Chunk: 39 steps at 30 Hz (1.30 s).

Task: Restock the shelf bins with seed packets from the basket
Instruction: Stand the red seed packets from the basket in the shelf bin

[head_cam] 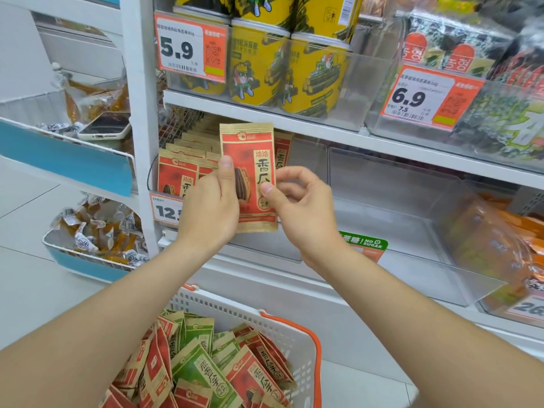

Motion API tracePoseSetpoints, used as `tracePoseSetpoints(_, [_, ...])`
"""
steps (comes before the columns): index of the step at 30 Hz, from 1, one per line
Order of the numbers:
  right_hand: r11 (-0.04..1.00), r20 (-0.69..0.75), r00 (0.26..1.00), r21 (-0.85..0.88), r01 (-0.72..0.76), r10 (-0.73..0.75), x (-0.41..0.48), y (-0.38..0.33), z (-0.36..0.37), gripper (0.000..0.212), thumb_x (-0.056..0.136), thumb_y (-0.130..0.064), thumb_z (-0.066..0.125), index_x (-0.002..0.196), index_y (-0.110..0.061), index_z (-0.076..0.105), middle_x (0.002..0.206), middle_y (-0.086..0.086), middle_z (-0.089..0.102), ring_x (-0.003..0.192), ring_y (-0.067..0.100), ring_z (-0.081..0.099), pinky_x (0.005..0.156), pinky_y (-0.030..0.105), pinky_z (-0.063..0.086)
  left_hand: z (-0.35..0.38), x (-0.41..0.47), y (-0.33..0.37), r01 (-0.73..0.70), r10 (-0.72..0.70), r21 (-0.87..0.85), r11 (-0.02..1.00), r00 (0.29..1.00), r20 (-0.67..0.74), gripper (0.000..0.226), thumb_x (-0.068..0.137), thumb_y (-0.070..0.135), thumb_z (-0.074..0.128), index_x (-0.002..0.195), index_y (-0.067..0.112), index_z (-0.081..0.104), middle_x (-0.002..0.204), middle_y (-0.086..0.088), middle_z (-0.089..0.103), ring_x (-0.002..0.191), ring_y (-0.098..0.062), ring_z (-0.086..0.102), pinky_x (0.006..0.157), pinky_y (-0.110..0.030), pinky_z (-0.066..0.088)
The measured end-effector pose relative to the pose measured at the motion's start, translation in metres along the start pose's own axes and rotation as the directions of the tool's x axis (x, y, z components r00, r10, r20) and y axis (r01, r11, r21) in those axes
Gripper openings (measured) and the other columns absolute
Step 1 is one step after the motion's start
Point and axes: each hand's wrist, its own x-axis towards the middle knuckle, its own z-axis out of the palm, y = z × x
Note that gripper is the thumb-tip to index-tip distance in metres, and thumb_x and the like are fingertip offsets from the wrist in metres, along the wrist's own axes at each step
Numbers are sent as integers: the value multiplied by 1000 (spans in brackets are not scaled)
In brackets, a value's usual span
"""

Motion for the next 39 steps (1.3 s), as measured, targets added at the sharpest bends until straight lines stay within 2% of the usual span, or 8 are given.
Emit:
tracePoseSetpoints(3, [935,-157,947,-267,232,-280,3,1,-3,42,90,-7,77,118,-24,50,94,-2,77,81,15,75,79,37,60,-1,4,-6,-131,142,197,972,989,-42,48,114,46,21,92,19,53,89,0,61,83,-30,57,73,-46,45])
tracePoseSetpoints(6, [701,-57,892,-641,312,-449,12,6,-5,47,90,-2,68,129,-20,47,109,0,65,96,26,66,81,42,52,-5,10,-9,-284,325,450,847,946,-13,13,103,24,49,109,13,53,113,-10,54,100,-35,51,81,-48,43])
tracePoseSetpoints(10, [429,30,978,-895,118,-206,31,22,2,45,89,-7,71,119,-18,39,113,11,56,98,45,62,80,54,53,-4,16,-18,-405,340,644,648,911,231,63,88,36,57,142,6,45,153,-17,41,137,-41,41,110,-52,35])
tracePoseSetpoints(17, [564,-233,968,-788,-246,97,93,32,11,33,94,-8,63,125,-5,54,126,22,63,119,45,61,96,47,52,1,27,-31,-422,224,696,581,905,362,90,90,60,35,163,8,24,169,-18,24,155,-40,22,121,-63,19])
tracePoseSetpoints(27, [563,-334,932,-748,-351,137,160,63,32,75,103,-15,61,160,8,18,164,17,36,149,27,40,115,28,32,1,33,-39,-469,269,655,592,882,388,90,90,61,37,162,9,26,167,-16,29,156,-37,22,120,-63,21])
tracePoseSetpoints(29, [626,-365,922,-690,-363,131,169,67,32,67,99,-19,65,155,4,35,156,18,48,140,27,52,112,29,40,0,34,-40,-472,277,651,595,880,385,90,90,61,37,162,9,26,167,-15,29,156,-36,23,120,-63,22])
tracePoseSetpoints(32, [709,-323,930,-613,-348,177,167,70,34,15,93,-9,65,108,-7,67,122,12,72,109,25,68,93,32,56,1,35,-39,-474,283,649,595,879,383,91,89,62,36,162,9,26,166,-15,30,156,-36,23,120,-64,22])
tracePoseSetpoints(39, [722,-93,976,-659,-210,198,149,64,41,24,92,-2,54,109,-7,70,104,5,66,102,27,65,92,33,55,2,33,-39,-469,277,627,622,881,384,90,91,59,37,163,8,23,168,-15,25,158,-36,18,122,-64,18])
